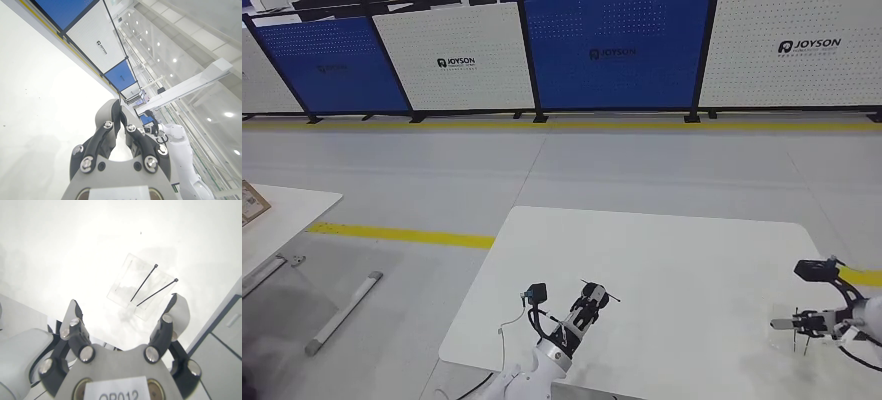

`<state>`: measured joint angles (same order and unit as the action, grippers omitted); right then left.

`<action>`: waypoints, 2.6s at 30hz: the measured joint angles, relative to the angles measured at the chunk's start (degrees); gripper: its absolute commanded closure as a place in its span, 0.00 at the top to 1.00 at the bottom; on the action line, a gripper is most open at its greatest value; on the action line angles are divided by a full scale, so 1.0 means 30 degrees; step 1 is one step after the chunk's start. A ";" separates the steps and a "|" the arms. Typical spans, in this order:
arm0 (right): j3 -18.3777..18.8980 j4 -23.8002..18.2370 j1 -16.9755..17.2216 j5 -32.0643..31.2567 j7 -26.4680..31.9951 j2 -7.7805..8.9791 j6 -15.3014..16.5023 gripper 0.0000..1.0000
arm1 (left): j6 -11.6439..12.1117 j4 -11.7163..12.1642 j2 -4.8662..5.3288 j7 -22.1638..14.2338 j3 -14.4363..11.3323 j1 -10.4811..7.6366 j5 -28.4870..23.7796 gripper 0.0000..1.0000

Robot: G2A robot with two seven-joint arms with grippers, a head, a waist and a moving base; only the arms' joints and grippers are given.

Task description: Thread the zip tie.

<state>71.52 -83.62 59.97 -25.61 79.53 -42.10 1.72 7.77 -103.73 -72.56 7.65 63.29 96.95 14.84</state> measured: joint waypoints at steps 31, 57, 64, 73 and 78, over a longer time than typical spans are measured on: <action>-0.1312 -0.2729 -0.0575 -0.2008 0.0067 0.1085 -0.5261 1.00 | 0.0000 0.0000 0.0000 0.0000 0.0000 0.0000 0.0000 0.00; -0.2690 -0.1536 -0.0937 -0.1186 -0.1047 0.1359 -0.4385 0.89 | 0.0000 0.0000 0.0000 0.0000 0.0000 0.0000 0.0000 0.00; -0.2235 -0.1981 -0.0803 -0.1478 0.0027 0.1450 -0.5013 0.60 | 0.0000 0.0000 0.0000 0.0000 0.0000 0.0000 0.0000 0.00; -0.3060 -0.1122 -0.1494 -0.1233 0.0037 0.1339 -0.4911 0.49 | 0.0000 0.0000 0.0000 0.0000 0.0000 0.0000 0.0000 0.00; -0.4286 -0.0139 -0.2505 -0.0921 0.0037 0.1179 -0.4870 0.49 | 0.0000 0.0000 0.0000 0.0000 0.0000 0.0000 0.0000 0.00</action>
<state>58.66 -84.04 52.45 -28.37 79.64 -38.56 -12.89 7.77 -103.73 -72.56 7.65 63.29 96.95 14.84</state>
